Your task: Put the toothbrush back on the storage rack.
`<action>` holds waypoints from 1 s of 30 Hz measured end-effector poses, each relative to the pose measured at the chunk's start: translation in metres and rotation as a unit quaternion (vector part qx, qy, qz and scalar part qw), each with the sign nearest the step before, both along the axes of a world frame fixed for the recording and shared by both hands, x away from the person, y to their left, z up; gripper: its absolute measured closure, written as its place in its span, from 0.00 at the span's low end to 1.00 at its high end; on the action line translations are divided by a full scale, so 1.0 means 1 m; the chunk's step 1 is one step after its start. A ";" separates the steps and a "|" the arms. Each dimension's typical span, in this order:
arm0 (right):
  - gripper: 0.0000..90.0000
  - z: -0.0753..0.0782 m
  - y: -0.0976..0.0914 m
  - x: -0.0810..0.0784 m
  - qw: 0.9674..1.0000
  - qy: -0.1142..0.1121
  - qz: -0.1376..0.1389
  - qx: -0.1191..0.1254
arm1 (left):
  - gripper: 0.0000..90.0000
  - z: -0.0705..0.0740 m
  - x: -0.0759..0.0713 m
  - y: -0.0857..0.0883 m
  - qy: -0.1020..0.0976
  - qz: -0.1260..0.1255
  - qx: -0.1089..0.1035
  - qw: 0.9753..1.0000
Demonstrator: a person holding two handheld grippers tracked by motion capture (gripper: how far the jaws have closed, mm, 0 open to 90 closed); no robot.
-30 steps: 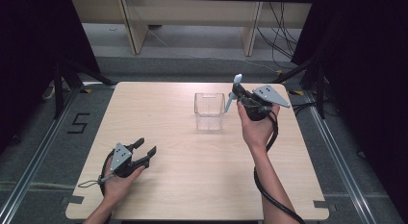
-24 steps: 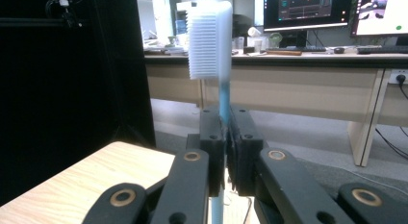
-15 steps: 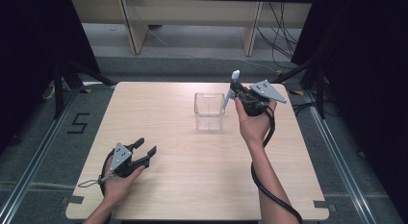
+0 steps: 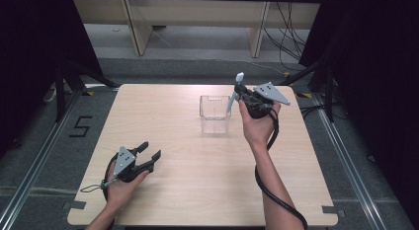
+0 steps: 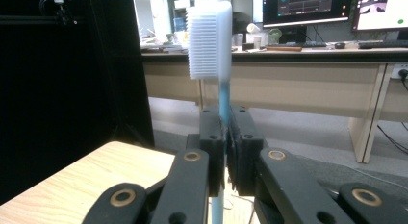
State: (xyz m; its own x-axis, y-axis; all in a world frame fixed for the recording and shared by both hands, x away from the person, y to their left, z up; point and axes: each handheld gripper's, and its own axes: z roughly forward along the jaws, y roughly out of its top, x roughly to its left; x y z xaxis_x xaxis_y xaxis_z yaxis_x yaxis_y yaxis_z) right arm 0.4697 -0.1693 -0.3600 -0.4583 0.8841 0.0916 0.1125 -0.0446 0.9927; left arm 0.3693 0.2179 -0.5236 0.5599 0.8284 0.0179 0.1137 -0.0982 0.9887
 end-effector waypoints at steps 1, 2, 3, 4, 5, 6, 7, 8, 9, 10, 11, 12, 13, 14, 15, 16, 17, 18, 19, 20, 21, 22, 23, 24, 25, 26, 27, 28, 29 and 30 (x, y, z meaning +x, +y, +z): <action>0.95 0.000 0.000 0.000 1.000 -0.001 -0.002 -0.004 | 0.43 0.000 0.001 0.000 -0.004 -0.002 -0.001 1.000; 0.95 -0.001 0.001 0.001 1.000 0.001 0.000 -0.001 | 0.43 0.000 0.001 0.000 -0.004 -0.002 -0.001 1.000; 0.95 -0.002 0.000 0.001 1.000 0.000 -0.003 -0.003 | 0.43 0.000 0.000 0.000 -0.001 0.000 -0.001 1.000; 0.95 -0.002 0.001 0.002 1.000 0.004 -0.002 0.000 | 0.43 0.000 0.000 0.000 0.000 0.000 0.000 1.000; 0.95 -0.003 0.001 0.002 1.000 0.003 -0.002 -0.002 | 0.43 0.000 0.000 0.000 0.000 0.000 0.000 1.000; 0.95 -0.004 0.001 0.002 1.000 0.003 -0.003 -0.002 | 0.43 0.000 0.000 0.000 0.000 0.000 0.000 1.000; 0.95 -0.004 0.001 0.002 1.000 0.003 -0.003 -0.002 | 0.43 0.000 0.000 0.000 0.000 0.000 0.000 1.000; 0.95 -0.005 0.002 0.002 1.000 0.010 -0.004 0.002 | 0.43 -0.001 0.002 -0.001 -0.010 -0.006 -0.004 1.000; 0.95 -0.005 0.001 0.003 1.000 0.007 -0.005 -0.001 | 0.43 -0.001 0.002 -0.001 -0.009 -0.005 -0.004 1.000; 0.95 -0.006 0.001 0.004 1.000 0.006 -0.002 -0.001 | 0.43 -0.001 0.002 -0.001 -0.009 -0.005 -0.004 1.000; 0.95 -0.006 0.001 0.003 1.000 0.007 -0.005 -0.005 | 0.43 -0.001 0.002 -0.001 -0.009 -0.005 -0.004 1.000; 0.95 -0.007 0.001 0.003 1.000 0.007 -0.007 -0.004 | 0.43 -0.001 0.002 -0.001 -0.009 -0.005 -0.004 1.000; 0.95 -0.007 0.001 0.003 1.000 0.006 -0.009 -0.006 | 0.43 -0.001 0.002 -0.001 -0.009 -0.005 -0.004 1.000; 0.95 -0.008 0.001 0.004 1.000 0.010 -0.007 -0.005 | 0.43 -0.001 0.002 -0.001 -0.009 -0.005 -0.004 1.000; 0.95 -0.008 0.001 0.004 1.000 0.006 -0.007 -0.009 | 0.43 -0.001 0.002 -0.001 -0.009 -0.005 -0.004 1.000; 0.95 -0.008 0.001 0.004 1.000 0.006 -0.007 -0.009 | 0.43 -0.001 0.002 -0.001 -0.009 -0.005 -0.004 1.000; 0.95 -0.010 0.001 0.004 1.000 0.013 -0.006 -0.003 | 0.43 -0.001 0.002 -0.001 -0.009 -0.005 -0.004 1.000; 0.95 -0.010 0.001 0.004 1.000 0.014 -0.008 -0.003 | 0.43 -0.001 0.002 -0.001 -0.009 -0.005 -0.004 1.000; 0.95 -0.011 0.001 0.005 1.000 0.010 -0.005 -0.004 | 0.43 -0.001 0.002 -0.001 -0.009 -0.005 -0.004 1.000; 0.95 -0.011 0.001 0.005 1.000 0.013 -0.008 -0.006 | 0.43 -0.001 0.002 -0.001 -0.009 -0.005 -0.004 1.000; 0.95 -0.012 0.001 0.005 1.000 0.012 -0.009 -0.006 | 0.43 -0.001 0.002 -0.001 -0.008 -0.005 -0.005 1.000; 0.95 -0.012 0.001 0.005 1.000 0.010 -0.010 -0.009 | 0.43 -0.001 0.002 -0.001 -0.008 -0.005 -0.005 1.000; 0.95 -0.013 0.001 0.005 1.000 0.010 -0.011 -0.007 | 0.43 -0.001 0.002 -0.001 -0.008 -0.005 -0.004 1.000; 0.95 -0.013 0.001 0.004 1.000 0.015 -0.009 -0.008 | 0.43 -0.001 0.002 -0.001 -0.009 -0.005 -0.004 1.000; 0.95 -0.013 0.001 0.004 1.000 0.015 -0.009 -0.008 | 0.43 -0.001 0.002 -0.001 -0.009 -0.005 -0.004 1.000; 0.95 -0.015 0.002 0.005 1.000 0.008 -0.011 -0.010 | 0.43 -0.001 0.002 -0.001 -0.009 -0.005 -0.003 1.000; 0.95 -0.016 0.002 0.005 1.000 0.009 -0.011 -0.008 | 0.43 -0.001 0.002 -0.001 -0.009 -0.005 -0.004 1.000; 0.95 -0.016 0.002 0.005 1.000 0.009 -0.014 -0.010 | 0.43 -0.001 0.002 -0.001 -0.009 -0.005 -0.004 1.000; 0.95 -0.017 0.002 0.005 1.000 0.016 -0.011 -0.008 | 0.43 -0.001 0.002 -0.001 -0.009 -0.005 -0.004 1.000; 0.95 -0.017 0.003 0.005 1.000 0.015 -0.010 -0.007 | 0.43 -0.001 0.002 -0.001 -0.008 -0.004 -0.005 1.000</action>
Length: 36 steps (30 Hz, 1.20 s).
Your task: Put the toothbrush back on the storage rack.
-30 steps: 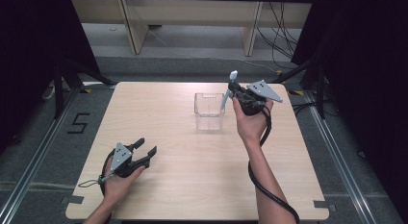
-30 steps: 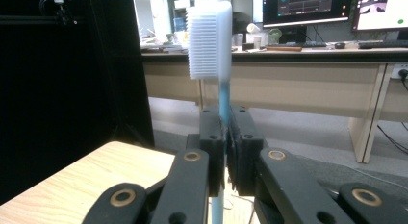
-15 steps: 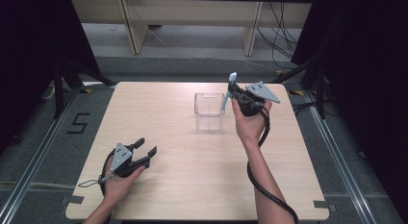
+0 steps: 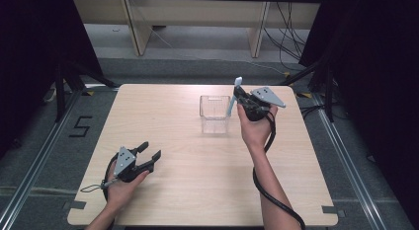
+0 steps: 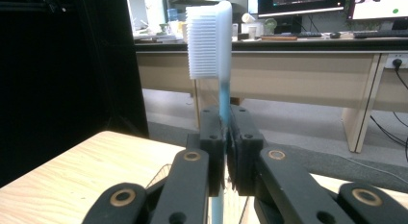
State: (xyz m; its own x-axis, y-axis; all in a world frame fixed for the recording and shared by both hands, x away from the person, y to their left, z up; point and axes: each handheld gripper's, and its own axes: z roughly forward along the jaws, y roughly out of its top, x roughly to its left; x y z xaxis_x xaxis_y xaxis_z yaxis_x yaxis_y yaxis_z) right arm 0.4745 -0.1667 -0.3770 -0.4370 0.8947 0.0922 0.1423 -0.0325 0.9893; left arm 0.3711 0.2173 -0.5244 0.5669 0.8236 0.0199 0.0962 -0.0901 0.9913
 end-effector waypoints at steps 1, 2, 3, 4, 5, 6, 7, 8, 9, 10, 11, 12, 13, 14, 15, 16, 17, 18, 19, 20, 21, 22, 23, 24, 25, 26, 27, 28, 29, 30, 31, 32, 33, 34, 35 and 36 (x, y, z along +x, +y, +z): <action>0.95 0.000 0.000 0.000 1.000 0.000 0.000 0.000 | 0.43 0.000 0.000 0.000 0.000 0.000 0.000 1.000; 0.95 0.000 0.000 0.000 1.000 0.001 -0.004 -0.001 | 0.43 0.000 0.000 0.000 0.000 -0.001 0.000 1.000; 0.95 -0.001 -0.001 0.001 1.000 -0.008 -0.003 -0.010 | 0.43 0.000 0.000 0.000 0.001 0.000 0.001 1.000; 0.95 -0.001 0.000 0.000 1.000 -0.003 -0.003 -0.005 | 0.44 0.001 -0.002 0.000 0.009 0.004 0.008 1.000; 0.95 -0.001 0.001 0.000 1.000 0.003 -0.004 -0.002 | 0.44 0.001 -0.002 0.000 0.008 0.004 0.008 1.000; 0.95 -0.002 0.000 0.001 1.000 -0.005 -0.001 -0.006 | 0.44 0.001 -0.002 0.000 0.009 0.004 0.007 1.000; 0.95 -0.003 0.000 0.001 1.000 -0.002 -0.003 -0.007 | 0.44 0.001 -0.002 0.000 0.009 0.004 0.007 1.000; 0.95 -0.003 0.001 0.001 1.000 0.002 -0.004 -0.003 | 0.44 0.001 -0.002 0.000 0.009 0.005 0.007 1.000; 0.95 -0.004 0.001 0.001 1.000 0.003 -0.002 -0.004 | 0.44 0.001 -0.002 0.001 0.010 0.005 0.007 1.000; 0.95 -0.004 0.001 0.001 1.000 0.000 -0.003 -0.006 | 0.44 0.001 -0.002 0.001 0.010 0.005 0.007 1.000; 0.95 -0.005 0.000 0.001 1.000 -0.002 -0.006 -0.009 | 0.44 0.001 -0.002 0.001 0.010 0.005 0.007 1.000; 0.95 -0.005 0.000 0.001 1.000 -0.002 -0.006 -0.009 | 0.44 0.001 -0.002 0.001 0.010 0.005 0.007 1.000; 0.95 -0.007 0.001 0.003 1.000 -0.003 -0.006 -0.008 | 0.43 0.001 -0.002 0.000 0.010 0.005 0.007 1.000; 0.95 -0.006 0.001 0.002 1.000 0.003 -0.004 -0.006 | 0.43 0.001 -0.002 0.000 0.009 0.005 0.007 1.000; 0.95 -0.007 0.001 0.002 1.000 0.001 -0.004 -0.008 | 0.43 0.001 -0.001 0.000 0.006 0.004 0.006 1.000; 0.95 -0.007 0.001 0.002 1.000 0.001 -0.006 -0.010 | 0.43 0.000 0.000 0.000 -0.002 -0.001 0.001 1.000; 0.95 -0.008 0.001 0.002 1.000 0.000 -0.006 -0.010 | 0.43 0.000 0.000 0.000 0.001 0.001 0.000 1.000; 0.95 -0.008 0.002 0.002 1.000 0.001 -0.006 -0.010 | 0.43 0.000 0.000 0.000 0.000 0.001 0.000 1.000; 0.95 -0.009 0.003 0.002 1.000 0.006 -0.007 -0.006 | 0.43 0.000 0.000 0.000 0.000 0.001 0.000 1.000; 0.95 -0.010 0.004 0.002 1.000 0.004 -0.006 -0.002 | 0.43 0.001 -0.001 0.000 0.004 0.004 0.005 1.000; 0.95 -0.010 0.003 0.002 1.000 0.007 -0.005 -0.005 | 0.43 0.000 0.000 0.000 -0.001 0.000 0.002 1.000; 0.95 -0.011 0.002 0.003 1.000 0.004 -0.006 -0.012 | 0.43 0.000 0.000 0.000 0.000 0.001 0.002 1.000; 0.95 -0.011 0.002 0.003 1.000 0.004 -0.006 -0.012 | 0.43 0.000 0.000 0.000 0.000 0.001 0.002 1.000; 0.95 -0.012 0.003 0.003 1.000 0.010 -0.004 -0.009 | 0.43 0.000 0.000 0.000 0.000 0.001 0.002 1.000; 0.95 -0.013 0.003 0.004 1.000 0.006 -0.005 -0.009 | 0.43 0.000 0.000 0.000 -0.001 0.001 0.001 1.000; 0.95 -0.014 0.004 0.003 1.000 0.011 -0.003 -0.005 | 0.43 0.000 0.000 0.000 0.000 0.001 0.001 1.000; 0.95 -0.014 0.004 0.003 1.000 0.011 -0.003 -0.005 | 0.43 0.000 0.000 0.000 0.000 0.001 0.001 1.000; 0.95 -0.015 0.003 0.004 1.000 0.005 -0.003 -0.011 | 0.43 0.000 0.000 0.000 0.000 0.001 0.001 1.000; 0.95 -0.016 0.004 0.004 1.000 0.011 -0.004 -0.005 | 0.43 0.000 0.000 -0.001 0.000 0.001 0.001 1.000; 0.95 -0.016 0.004 0.004 1.000 0.013 -0.005 -0.002 | 0.43 0.000 0.000 -0.001 0.000 0.001 0.001 1.000; 0.95 -0.016 0.004 0.004 1.000 0.013 -0.005 -0.002 | 0.43 0.000 0.000 -0.001 0.000 0.001 0.001 1.000; 0.95 -0.016 0.004 0.004 1.000 0.010 -0.006 -0.008 | 0.43 0.000 0.000 0.000 0.000 0.001 0.002 1.000; 0.95 -0.017 0.003 0.004 1.000 0.010 -0.006 -0.010 | 0.43 0.001 -0.002 0.000 0.009 0.006 0.008 1.000; 0.95 -0.018 0.004 0.004 1.000 0.014 -0.005 -0.004 | 0.43 0.001 -0.002 0.000 0.009 0.006 0.007 1.000; 0.95 -0.018 0.004 0.005 1.000 0.011 -0.005 -0.008 | 0.43 0.001 -0.002 0.000 0.009 0.006 0.007 1.000; 0.95 -0.019 0.003 0.005 1.000 0.010 -0.008 -0.010 | 0.43 0.001 -0.002 0.000 0.009 0.006 0.007 1.000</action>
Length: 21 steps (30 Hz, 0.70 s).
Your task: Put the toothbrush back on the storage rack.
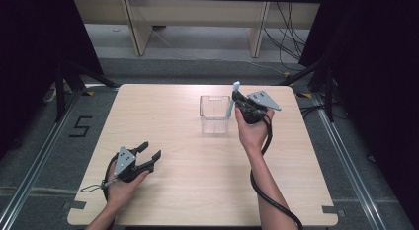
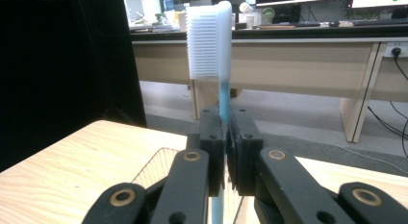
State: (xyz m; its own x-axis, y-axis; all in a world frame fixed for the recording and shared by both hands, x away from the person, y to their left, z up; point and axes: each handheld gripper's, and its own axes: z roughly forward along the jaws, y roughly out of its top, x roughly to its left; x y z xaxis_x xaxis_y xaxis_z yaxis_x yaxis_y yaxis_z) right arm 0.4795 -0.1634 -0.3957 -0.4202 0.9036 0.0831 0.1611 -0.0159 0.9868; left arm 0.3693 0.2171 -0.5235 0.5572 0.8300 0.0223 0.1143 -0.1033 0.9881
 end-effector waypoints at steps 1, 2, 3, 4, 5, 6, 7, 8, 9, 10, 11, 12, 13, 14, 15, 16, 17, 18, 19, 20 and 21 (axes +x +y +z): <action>0.95 0.000 0.000 0.000 1.000 0.006 0.000 0.000 | 0.43 0.000 0.001 0.000 -0.004 -0.002 -0.001 1.000; 0.95 0.000 0.000 0.000 1.000 0.006 0.000 0.000 | 0.43 0.000 0.001 0.000 -0.004 -0.002 -0.001 1.000; 0.95 -0.001 0.000 0.000 1.000 0.005 0.003 0.003 | 0.43 0.000 0.000 0.000 0.000 0.000 0.000 1.000; 0.95 -0.003 0.001 0.000 1.000 0.010 -0.002 0.005 | 0.43 0.000 0.000 0.000 0.000 0.000 0.000 1.000; 0.95 -0.004 0.001 0.001 1.000 0.006 0.001 0.002 | 0.43 0.000 0.000 0.000 0.000 0.000 0.000 1.000; 0.95 -0.004 0.001 0.001 1.000 0.006 0.000 0.003 | 0.43 0.000 0.000 0.000 0.000 0.000 0.000 1.000; 0.95 -0.004 0.001 0.001 1.000 0.010 0.002 0.002 | 0.43 0.000 0.000 0.000 0.000 0.000 0.000 1.000; 0.95 -0.005 0.001 0.001 1.000 0.012 0.002 0.004 | 0.43 0.000 0.000 0.000 0.000 0.000 0.000 1.000; 0.95 -0.005 0.000 0.001 1.000 0.007 0.001 0.000 | 0.43 -0.001 0.002 -0.001 -0.009 -0.005 -0.006 1.000; 0.95 -0.005 -0.001 0.002 1.000 0.001 0.000 -0.009 | 0.43 -0.001 0.002 -0.001 -0.009 -0.005 -0.006 1.000; 0.95 -0.006 0.001 0.001 1.000 0.011 0.000 0.001 | 0.43 -0.001 0.002 0.000 -0.009 -0.005 -0.006 1.000; 0.95 -0.007 0.001 0.002 1.000 0.009 -0.003 -0.002 | 0.43 -0.001 0.002 0.000 -0.009 -0.005 -0.006 1.000; 0.95 -0.007 0.001 0.002 1.000 0.009 0.001 0.000 | 0.43 -0.001 0.001 -0.001 -0.009 -0.005 -0.006 1.000; 0.95 -0.008 0.001 0.002 1.000 0.009 -0.003 0.004 | 0.43 -0.001 0.001 -0.001 -0.009 -0.005 -0.006 1.000; 0.95 -0.008 0.001 0.002 1.000 0.014 -0.001 0.002 | 0.43 -0.001 0.001 -0.001 -0.008 -0.004 -0.006 1.000; 0.95 -0.009 0.001 0.002 1.000 0.013 -0.001 0.002 | 0.43 0.000 0.000 0.000 0.000 0.000 0.000 1.000; 0.95 -0.010 0.001 0.003 1.000 0.009 0.003 0.001 | 0.43 0.000 0.000 0.000 -0.001 0.000 0.000 1.000; 0.95 -0.011 0.001 0.002 1.000 0.014 0.000 0.002 | 0.43 0.000 0.000 0.000 0.000 0.000 0.000 1.000; 0.95 -0.011 0.001 0.002 1.000 0.014 0.000 0.002 | 0.43 0.000 0.000 0.000 0.000 0.000 0.000 1.000; 0.95 -0.012 0.001 0.002 1.000 0.017 -0.002 0.002 | 0.43 0.000 0.000 0.000 0.000 0.000 0.000 1.000; 0.95 -0.012 0.001 0.003 1.000 0.016 -0.001 -0.003 | 0.43 0.000 0.000 0.000 0.000 0.000 0.000 1.000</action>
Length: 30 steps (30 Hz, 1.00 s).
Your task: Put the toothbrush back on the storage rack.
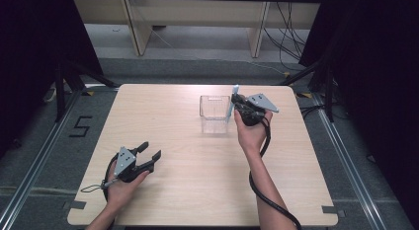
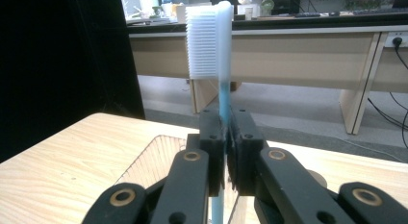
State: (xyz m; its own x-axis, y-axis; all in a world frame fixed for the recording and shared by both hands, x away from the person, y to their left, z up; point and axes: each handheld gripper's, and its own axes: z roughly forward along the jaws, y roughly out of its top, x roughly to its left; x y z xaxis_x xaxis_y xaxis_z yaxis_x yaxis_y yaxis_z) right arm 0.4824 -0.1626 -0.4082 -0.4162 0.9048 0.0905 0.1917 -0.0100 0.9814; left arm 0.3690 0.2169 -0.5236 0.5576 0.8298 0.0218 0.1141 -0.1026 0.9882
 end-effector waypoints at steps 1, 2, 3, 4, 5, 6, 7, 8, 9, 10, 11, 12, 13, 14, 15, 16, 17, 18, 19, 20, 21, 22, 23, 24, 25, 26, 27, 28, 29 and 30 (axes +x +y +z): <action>0.95 -0.001 0.000 0.000 1.000 -0.001 -0.001 0.000 | 0.43 0.000 0.000 0.000 0.000 0.000 0.000 1.000; 0.95 -0.001 0.000 0.000 1.000 0.001 -0.002 0.004 | 0.43 0.000 0.000 0.000 0.000 0.000 0.000 1.000; 0.95 -0.002 0.000 0.000 1.000 -0.001 0.000 0.001 | 0.43 0.000 0.000 0.000 0.000 0.000 0.000 1.000; 0.95 -0.002 0.000 0.000 1.000 0.004 -0.002 0.004 | 0.43 0.000 0.000 0.000 0.000 0.000 0.000 1.000; 0.95 -0.003 0.000 0.000 1.000 0.001 -0.003 -0.001 | 0.43 0.000 0.000 0.000 0.000 0.000 0.000 1.000; 0.95 -0.004 0.000 0.001 1.000 -0.004 -0.001 -0.001 | 0.43 0.000 0.000 0.000 0.000 0.000 0.000 1.000; 0.95 -0.004 0.001 0.000 1.000 0.002 0.000 0.003 | 0.43 0.000 0.000 0.000 0.000 0.000 0.000 1.000; 0.95 -0.005 0.001 0.000 1.000 0.005 -0.001 0.004 | 0.43 0.000 0.000 0.000 0.000 0.000 0.000 1.000; 0.95 -0.005 0.002 0.000 1.000 0.010 -0.004 0.010 | 0.43 0.000 0.000 0.000 0.000 0.000 0.000 1.000; 0.95 -0.005 0.002 -0.001 1.000 0.011 -0.004 0.007 | 0.43 0.000 0.000 0.000 0.000 0.000 0.000 1.000; 0.95 -0.006 0.002 0.000 1.000 0.007 -0.003 0.004 | 0.43 0.000 0.000 0.000 0.000 0.000 0.000 1.000; 0.95 -0.006 0.002 0.000 1.000 0.007 -0.003 0.004 | 0.43 0.000 0.000 0.000 0.000 0.000 0.000 1.000; 0.95 -0.006 0.002 0.000 1.000 0.007 -0.003 0.004 | 0.43 0.000 0.000 0.000 0.000 0.000 0.000 1.000; 0.95 -0.006 0.001 0.001 1.000 0.006 -0.001 0.002 | 0.43 0.000 0.000 0.000 0.000 0.000 0.000 1.000; 0.95 -0.006 0.001 0.001 1.000 0.002 -0.002 -0.003 | 0.43 0.000 0.000 0.000 0.000 0.000 0.000 1.000; 0.95 -0.007 0.001 0.001 1.000 0.004 -0.002 -0.002 | 0.43 0.000 0.000 0.000 0.000 0.000 0.000 1.000; 0.95 -0.007 0.001 0.001 1.000 0.004 -0.002 -0.002 | 0.43 0.000 0.000 0.000 0.000 0.000 0.000 1.000; 0.95 -0.008 0.002 0.001 1.000 0.006 -0.002 0.001 | 0.43 0.000 0.000 0.000 0.000 0.000 0.000 1.000; 0.95 -0.008 0.002 0.001 1.000 0.006 -0.002 0.001 | 0.43 0.000 0.000 0.000 0.000 0.000 0.000 1.000; 0.95 -0.009 0.002 0.001 1.000 0.010 -0.004 0.004 | 0.43 0.000 0.000 0.000 0.000 0.000 0.000 1.000; 0.95 -0.009 0.002 0.001 1.000 0.010 -0.004 0.004 | 0.43 0.000 0.000 0.000 0.000 0.000 0.000 1.000; 0.95 -0.010 0.002 0.001 1.000 0.012 -0.003 0.007 | 0.43 0.000 0.000 0.000 0.000 0.000 0.000 1.000; 0.95 -0.010 0.002 0.002 1.000 0.009 0.001 0.001 | 0.43 0.000 0.000 0.000 0.000 0.000 0.000 1.000; 0.95 -0.010 0.002 0.002 1.000 0.009 0.001 0.001 | 0.43 0.000 0.000 0.000 0.000 0.000 0.000 1.000; 0.95 -0.011 0.002 0.002 1.000 0.008 -0.004 0.001 | 0.43 0.000 0.000 0.000 0.000 0.000 0.000 1.000; 0.95 -0.012 0.002 0.002 1.000 0.012 -0.003 0.002 | 0.43 0.000 0.000 0.000 0.000 0.000 0.000 1.000; 0.95 -0.012 0.002 0.002 1.000 0.012 -0.002 0.001 | 0.43 0.000 0.000 0.000 0.000 0.000 0.000 1.000; 0.95 -0.012 0.002 0.002 1.000 0.012 -0.002 0.001 | 0.43 0.000 0.000 0.000 0.000 0.000 0.000 1.000; 0.95 -0.012 0.002 0.002 1.000 0.012 -0.005 0.000 | 0.43 0.000 0.000 0.000 0.000 0.000 0.000 1.000; 0.95 -0.013 0.002 0.002 1.000 0.011 -0.002 0.001 | 0.43 0.000 0.000 0.000 0.000 0.000 0.000 1.000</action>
State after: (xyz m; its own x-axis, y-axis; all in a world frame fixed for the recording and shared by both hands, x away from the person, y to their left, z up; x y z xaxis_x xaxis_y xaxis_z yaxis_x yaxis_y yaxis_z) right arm 0.4843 -0.1609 -0.4216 -0.4097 0.9066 0.1014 0.2132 -0.0129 0.9769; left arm 0.3688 0.2167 -0.5236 0.5575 0.8299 0.0225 0.1133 -0.1030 0.9882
